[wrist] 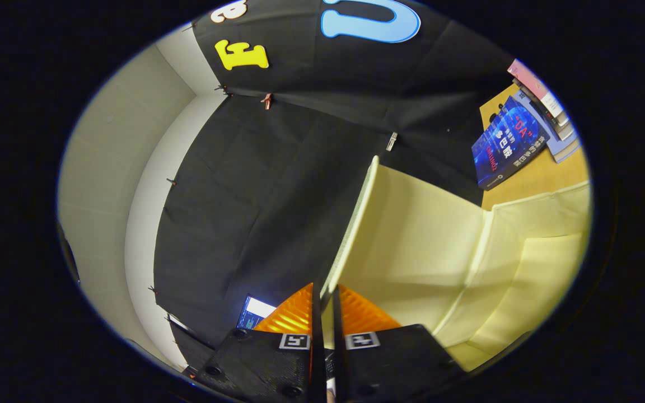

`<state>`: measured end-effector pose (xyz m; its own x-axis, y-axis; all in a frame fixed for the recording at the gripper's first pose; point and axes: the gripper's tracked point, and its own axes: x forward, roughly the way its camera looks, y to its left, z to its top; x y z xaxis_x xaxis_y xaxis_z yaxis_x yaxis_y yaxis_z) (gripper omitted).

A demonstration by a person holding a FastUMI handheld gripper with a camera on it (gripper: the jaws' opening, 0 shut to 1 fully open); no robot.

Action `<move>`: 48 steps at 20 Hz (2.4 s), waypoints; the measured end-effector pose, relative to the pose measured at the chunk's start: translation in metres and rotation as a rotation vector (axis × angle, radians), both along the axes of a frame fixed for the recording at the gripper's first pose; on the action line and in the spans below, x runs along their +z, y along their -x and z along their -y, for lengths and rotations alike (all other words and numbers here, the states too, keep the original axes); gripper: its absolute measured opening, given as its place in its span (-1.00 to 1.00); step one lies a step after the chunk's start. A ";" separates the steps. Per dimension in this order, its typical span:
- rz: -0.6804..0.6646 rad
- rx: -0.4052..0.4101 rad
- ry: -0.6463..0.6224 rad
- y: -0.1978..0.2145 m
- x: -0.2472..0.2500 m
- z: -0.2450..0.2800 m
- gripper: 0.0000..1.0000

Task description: Open the storage box then place both shoes into the box .Put the left shoe in first, then the right shoe, with the right side of both shoes facing outward in a uniform manner.

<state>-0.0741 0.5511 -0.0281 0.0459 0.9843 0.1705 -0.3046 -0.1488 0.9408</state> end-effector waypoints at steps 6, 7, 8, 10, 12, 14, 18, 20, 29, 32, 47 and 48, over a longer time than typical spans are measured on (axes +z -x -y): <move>0.008 0.042 0.046 0.013 -0.005 -0.033 0.15; 0.013 0.041 0.053 0.012 -0.006 -0.032 0.51; 0.020 0.039 0.061 0.011 -0.008 -0.030 0.87; 0.043 0.025 0.099 0.006 -0.017 -0.018 0.87; 0.063 -0.012 0.152 -0.006 -0.028 0.001 0.87; 0.056 -0.028 0.227 -0.011 -0.042 0.026 0.87; 0.123 -0.090 0.399 -0.020 -0.075 0.100 0.88; 0.172 -0.147 0.484 -0.023 -0.092 0.142 0.87; 0.090 -0.388 0.942 -0.038 -0.226 0.336 0.88; 0.058 -0.416 1.065 -0.036 -0.271 0.376 0.89; -0.090 -0.256 1.268 -0.036 -0.401 0.379 0.14; -0.082 -0.251 1.304 -0.039 -0.406 0.386 -0.01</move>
